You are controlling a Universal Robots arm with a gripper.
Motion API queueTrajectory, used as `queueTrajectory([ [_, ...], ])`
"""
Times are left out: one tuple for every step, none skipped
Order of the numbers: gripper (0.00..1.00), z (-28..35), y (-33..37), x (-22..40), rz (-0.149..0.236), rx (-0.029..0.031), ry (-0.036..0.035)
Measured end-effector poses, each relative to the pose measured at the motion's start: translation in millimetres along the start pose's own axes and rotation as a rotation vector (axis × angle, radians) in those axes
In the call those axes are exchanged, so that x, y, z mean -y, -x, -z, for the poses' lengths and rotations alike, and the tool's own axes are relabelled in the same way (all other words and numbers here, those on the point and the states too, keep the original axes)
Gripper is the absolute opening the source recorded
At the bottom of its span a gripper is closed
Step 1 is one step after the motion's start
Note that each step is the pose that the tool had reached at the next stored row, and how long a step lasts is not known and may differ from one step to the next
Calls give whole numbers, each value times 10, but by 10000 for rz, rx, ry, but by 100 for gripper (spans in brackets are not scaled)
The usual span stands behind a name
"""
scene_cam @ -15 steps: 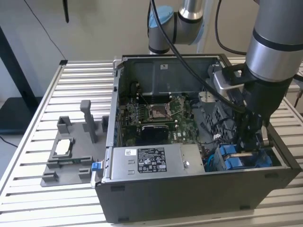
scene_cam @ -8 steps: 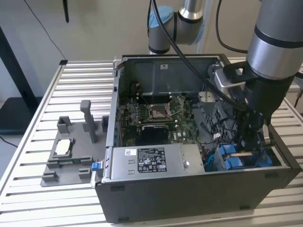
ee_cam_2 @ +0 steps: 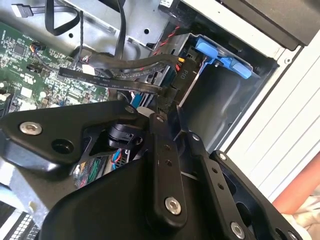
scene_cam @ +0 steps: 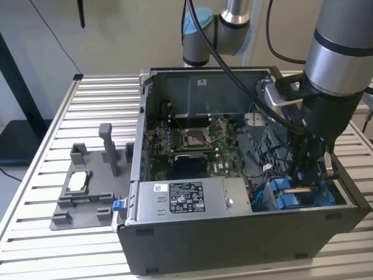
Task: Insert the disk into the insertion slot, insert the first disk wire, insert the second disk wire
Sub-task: 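Insert the second disk wire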
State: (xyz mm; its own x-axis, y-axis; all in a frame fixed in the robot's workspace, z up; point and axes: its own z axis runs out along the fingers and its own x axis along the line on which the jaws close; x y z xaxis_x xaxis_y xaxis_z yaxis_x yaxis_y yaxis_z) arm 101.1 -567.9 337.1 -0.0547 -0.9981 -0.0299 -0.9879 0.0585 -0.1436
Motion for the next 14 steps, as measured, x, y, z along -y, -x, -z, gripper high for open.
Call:
queueTrajectory([
  [24, -3, 0, 0, 0, 0, 0],
  [24, -10, 0, -1, 0, 3, 0],
  [22, -17, -1, -3, 0, 2, 0],
  [15, -26, -1, -4, 0, -3, 1],
  [15, -29, -1, -5, 0, -6, 0],
  [15, -29, -1, -5, 0, -6, 0],
  [15, -29, -1, -5, 0, -3, -1],
  [15, -26, -1, -4, -1, 4, 0],
  [15, -17, -1, -3, -2, 10, -1],
  [15, -2, 0, 0, -2, 9, -1],
  [15, 12, 0, 2, -1, 3, -1],
  [15, 17, 0, 2, -1, 5, -1],
  [15, 17, 0, 2, -1, 7, 0],
  [15, 15, 0, 2, -1, 7, -1],
])
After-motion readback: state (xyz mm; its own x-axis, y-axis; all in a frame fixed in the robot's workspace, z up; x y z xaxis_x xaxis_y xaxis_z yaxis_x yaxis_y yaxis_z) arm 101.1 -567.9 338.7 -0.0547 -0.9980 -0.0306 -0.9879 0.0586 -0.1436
